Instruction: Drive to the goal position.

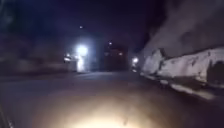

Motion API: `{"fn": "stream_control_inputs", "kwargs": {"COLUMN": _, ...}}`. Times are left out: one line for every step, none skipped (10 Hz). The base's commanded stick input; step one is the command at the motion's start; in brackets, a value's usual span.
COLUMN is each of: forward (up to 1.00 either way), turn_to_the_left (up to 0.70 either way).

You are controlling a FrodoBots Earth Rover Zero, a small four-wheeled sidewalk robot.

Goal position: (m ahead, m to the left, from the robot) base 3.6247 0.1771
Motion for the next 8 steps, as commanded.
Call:
{"fn": "stream_control_inputs", "kwargs": {"forward": 0.70, "turn_to_the_left": 0.02}}
{"fn": "stream_control_inputs", "kwargs": {"forward": 0.70, "turn_to_the_left": 0.02}}
{"fn": "stream_control_inputs", "kwargs": {"forward": 0.70, "turn_to_the_left": 0.02}}
{"fn": "stream_control_inputs", "kwargs": {"forward": 0.70, "turn_to_the_left": 0.02}}
{"fn": "stream_control_inputs", "kwargs": {"forward": 0.70, "turn_to_the_left": 0.02}}
{"fn": "stream_control_inputs", "kwargs": {"forward": 0.70, "turn_to_the_left": 0.02}}
{"fn": "stream_control_inputs", "kwargs": {"forward": 0.70, "turn_to_the_left": 0.02}}
{"fn": "stream_control_inputs", "kwargs": {"forward": 0.70, "turn_to_the_left": 0.02}}
